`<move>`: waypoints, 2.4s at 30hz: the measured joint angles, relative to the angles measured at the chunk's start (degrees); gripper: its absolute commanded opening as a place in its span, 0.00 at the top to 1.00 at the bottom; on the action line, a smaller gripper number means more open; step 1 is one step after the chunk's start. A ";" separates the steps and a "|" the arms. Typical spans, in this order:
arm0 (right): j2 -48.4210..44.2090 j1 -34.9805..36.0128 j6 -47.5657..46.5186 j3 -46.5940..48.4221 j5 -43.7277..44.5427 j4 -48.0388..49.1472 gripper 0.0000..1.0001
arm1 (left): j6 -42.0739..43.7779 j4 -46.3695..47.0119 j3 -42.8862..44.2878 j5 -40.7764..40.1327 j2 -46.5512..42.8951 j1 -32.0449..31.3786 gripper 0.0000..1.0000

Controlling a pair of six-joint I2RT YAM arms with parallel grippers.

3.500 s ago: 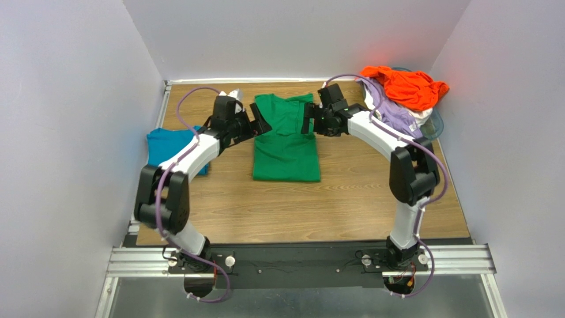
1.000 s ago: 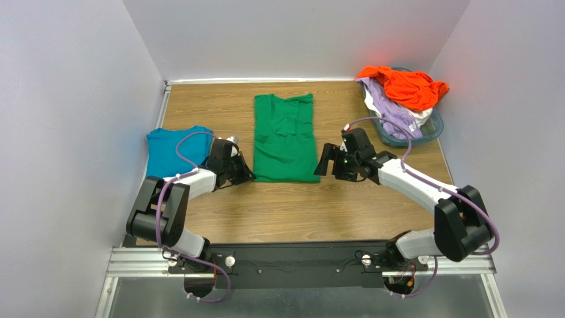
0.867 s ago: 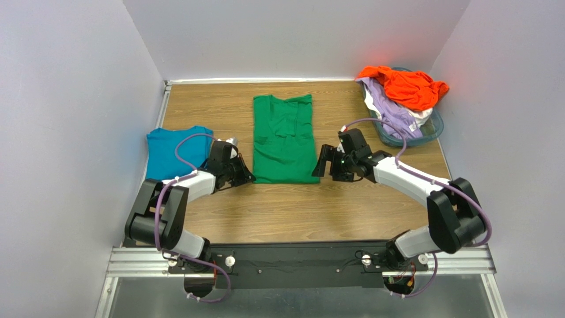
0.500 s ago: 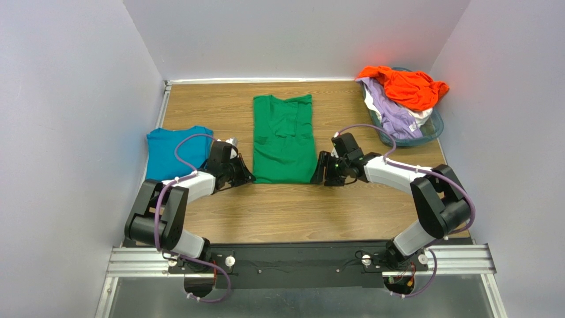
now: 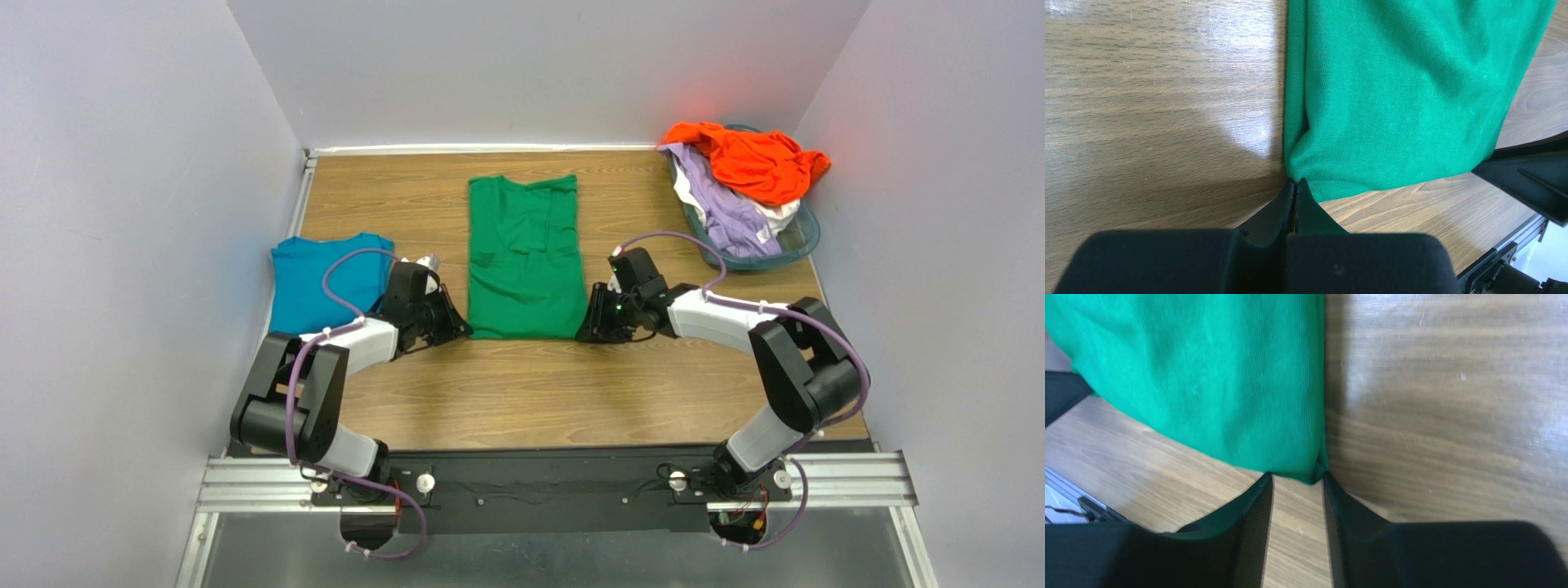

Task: Fold and stack the t-shirts
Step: Fold the tshirt

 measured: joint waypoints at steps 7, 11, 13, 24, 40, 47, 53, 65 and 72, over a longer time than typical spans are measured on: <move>1.66 0.04 -0.35 0.72 -0.22 0.55 0.94 | -0.07 -0.20 -0.22 0.24 -0.52 0.00 1.00; -0.13 0.24 -0.63 -0.04 -1.66 -0.13 0.95 | -0.11 -2.36 -1.44 0.22 -4.59 0.00 1.00; -3.80 0.37 -0.61 -0.87 -3.41 -1.40 0.95 | -0.20 -4.20 -1.60 0.17 -7.87 0.00 1.00; -22.95 0.61 -0.63 -0.94 -13.25 -9.14 0.94 | -0.42 -14.03 -0.74 -0.39 -29.42 0.00 1.00; -32.37 0.63 1.60 2.21 -23.17 -15.30 0.94 | 0.26 -20.33 3.87 -0.44 -48.61 0.00 1.00; -31.39 0.63 1.90 3.04 -23.85 -15.91 0.94 | 0.22 -21.59 3.89 -1.40 -50.18 0.00 1.00; -26.60 0.63 1.16 6.95 -23.87 -16.02 0.96 | -0.59 -23.93 3.67 -4.33 -50.88 0.00 1.00; -20.06 0.63 -0.35 10.64 -23.67 -14.84 0.99 | -4.15 -26.32 3.02 -10.60 -51.63 0.00 1.00; -17.46 0.63 -2.10 11.43 -20.17 -14.47 0.99 | -6.01 -25.27 2.99 -13.14 -48.96 0.00 1.00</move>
